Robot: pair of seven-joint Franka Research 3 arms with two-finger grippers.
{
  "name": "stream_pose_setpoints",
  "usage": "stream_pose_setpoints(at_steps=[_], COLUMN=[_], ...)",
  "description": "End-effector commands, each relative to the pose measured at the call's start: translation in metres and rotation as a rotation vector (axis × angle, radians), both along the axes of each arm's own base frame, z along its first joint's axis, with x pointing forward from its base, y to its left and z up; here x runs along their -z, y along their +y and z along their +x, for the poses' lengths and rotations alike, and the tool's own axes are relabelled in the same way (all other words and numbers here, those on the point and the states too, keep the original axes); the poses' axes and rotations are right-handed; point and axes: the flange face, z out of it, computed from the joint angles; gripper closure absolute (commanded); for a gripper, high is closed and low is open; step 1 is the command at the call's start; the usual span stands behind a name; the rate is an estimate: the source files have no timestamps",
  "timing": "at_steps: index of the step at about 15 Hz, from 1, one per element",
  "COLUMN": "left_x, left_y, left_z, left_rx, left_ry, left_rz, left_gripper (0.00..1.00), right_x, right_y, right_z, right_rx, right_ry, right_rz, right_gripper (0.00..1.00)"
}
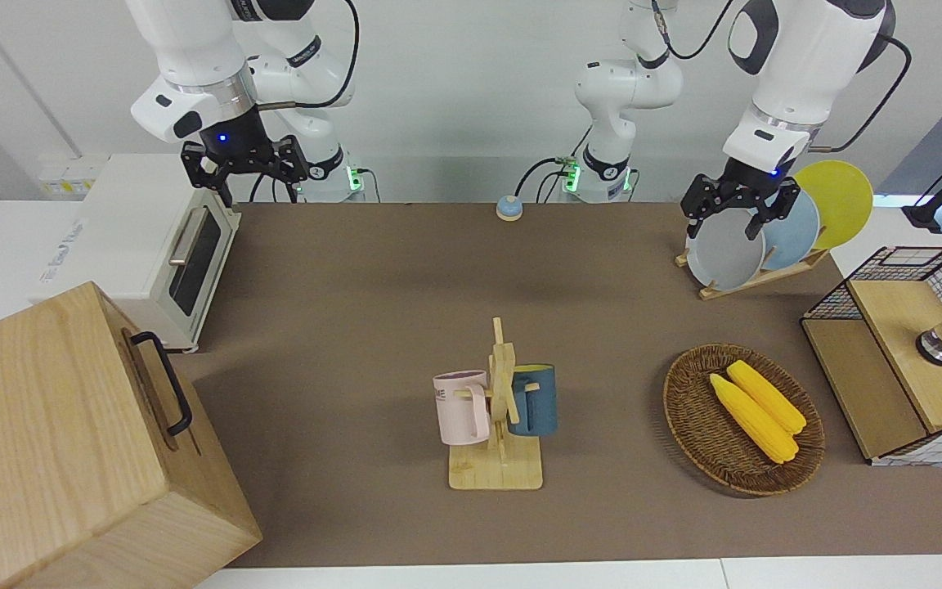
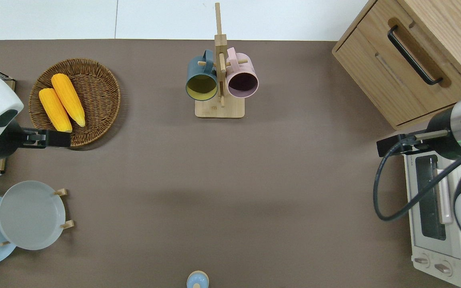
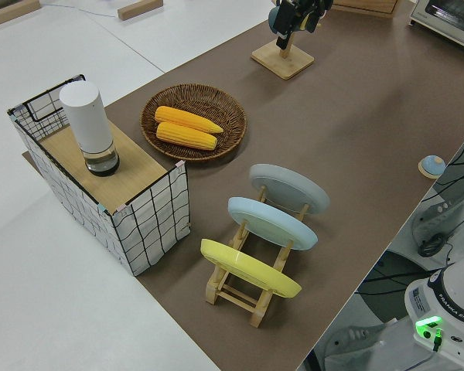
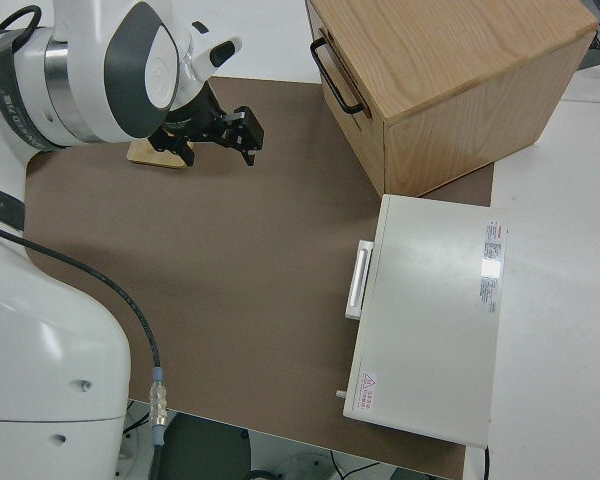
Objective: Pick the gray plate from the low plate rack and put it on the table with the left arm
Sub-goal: 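Move the left gripper down toward the gray plate in the low rack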
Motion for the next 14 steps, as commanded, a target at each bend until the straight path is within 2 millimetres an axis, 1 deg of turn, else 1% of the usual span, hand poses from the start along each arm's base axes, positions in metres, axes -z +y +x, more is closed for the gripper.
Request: stream_pose_setpoints(at_steps=[1,8,9,10,12,14], left_x=[0.014,0.018,0.016,0.015,0.022,0.024], left_y=[0.055,0.057,0.058,0.061,0.068,0.071], left_z=[-0.009,-0.013,-0.015,-0.017,-0.022,-0.027], left_rx=[-0.052,-0.046,-0.035,-0.031,-0.023,-0.028], left_ry=[0.071,0.11,0.11,0.118,0.175,0.216], left_rz=[0.025,0.034,0.037,0.05,0.147,0.154], left_gripper=[0.0,0.0,0.0,0.0,0.0,0.0], right_x=[-0.005,-0.005,-0.005,-0.005,-0.004,-0.005], right_y=[-0.001,-0.001,-0.001,-0.001,-0.001,-0.001], right_z=[-0.002,-0.002,-0.002,-0.002,-0.002,-0.002], right_rx=[0.015,0.015,0.015,0.015,0.015,0.015], right_ry=[0.001,0.002,0.002,0.002,0.004,0.001], right_rz=[-0.002,-0.003,-0.003,-0.003,-0.002,-0.002], right_gripper=[0.017,0.017,0.017,0.017,0.017,0.017])
